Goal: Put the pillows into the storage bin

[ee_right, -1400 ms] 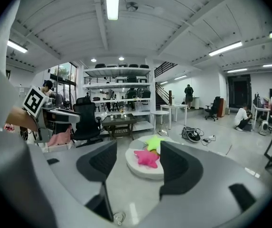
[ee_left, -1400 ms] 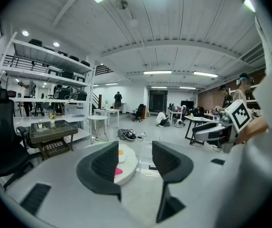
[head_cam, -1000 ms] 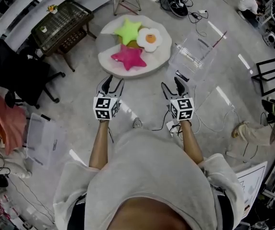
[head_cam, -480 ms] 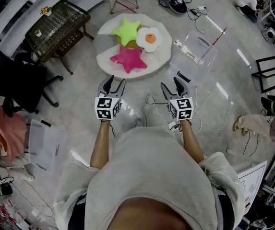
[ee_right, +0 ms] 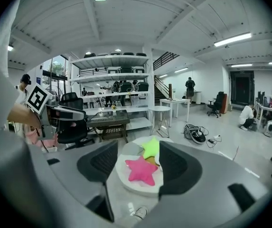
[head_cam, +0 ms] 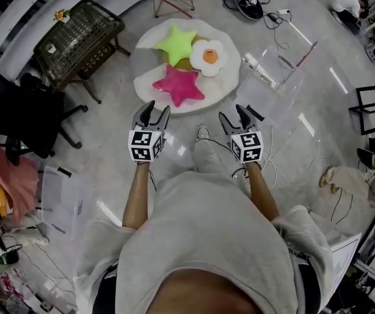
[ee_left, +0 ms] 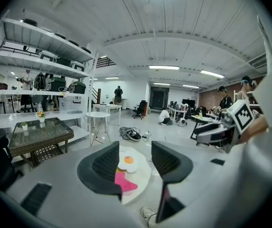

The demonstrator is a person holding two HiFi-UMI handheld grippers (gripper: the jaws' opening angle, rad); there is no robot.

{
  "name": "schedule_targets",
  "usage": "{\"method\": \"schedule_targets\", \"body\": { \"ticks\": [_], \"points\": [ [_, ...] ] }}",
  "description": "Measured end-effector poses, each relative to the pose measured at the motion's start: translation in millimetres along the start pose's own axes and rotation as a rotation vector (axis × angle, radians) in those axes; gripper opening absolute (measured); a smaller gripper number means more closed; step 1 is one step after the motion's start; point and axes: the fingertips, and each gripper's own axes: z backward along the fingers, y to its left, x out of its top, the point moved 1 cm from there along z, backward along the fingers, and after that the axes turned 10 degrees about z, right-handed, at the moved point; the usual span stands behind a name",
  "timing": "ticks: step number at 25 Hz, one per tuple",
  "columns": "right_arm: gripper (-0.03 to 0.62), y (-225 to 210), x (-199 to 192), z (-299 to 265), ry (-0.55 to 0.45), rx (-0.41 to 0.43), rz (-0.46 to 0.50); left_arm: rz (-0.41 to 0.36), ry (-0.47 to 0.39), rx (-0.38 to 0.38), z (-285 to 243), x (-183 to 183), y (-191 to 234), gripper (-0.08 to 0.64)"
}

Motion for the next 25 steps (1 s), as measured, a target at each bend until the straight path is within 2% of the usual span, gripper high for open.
{"method": "schedule_targets", "body": {
  "ticks": [13, 18, 25],
  "points": [
    [0.259, -107.9, 23.0, -147.1, 0.069, 0.129, -0.018, 0.034, 0.088, 0.049, -159.2, 52.2, 30.1, 0.210],
    [0.262, -138.0, 15.9, -196.3, 0.098, 0.186, -0.028, 0.052, 0.141, 0.082, -205.7, 52.4, 40.4, 0.209],
    [0.264, -154.9, -1.6, -249.4, 0.151, 0.252, -0.046, 0.068, 0.207, 0.110, -238.8, 45.2, 54.1, 0.206]
  ]
}}
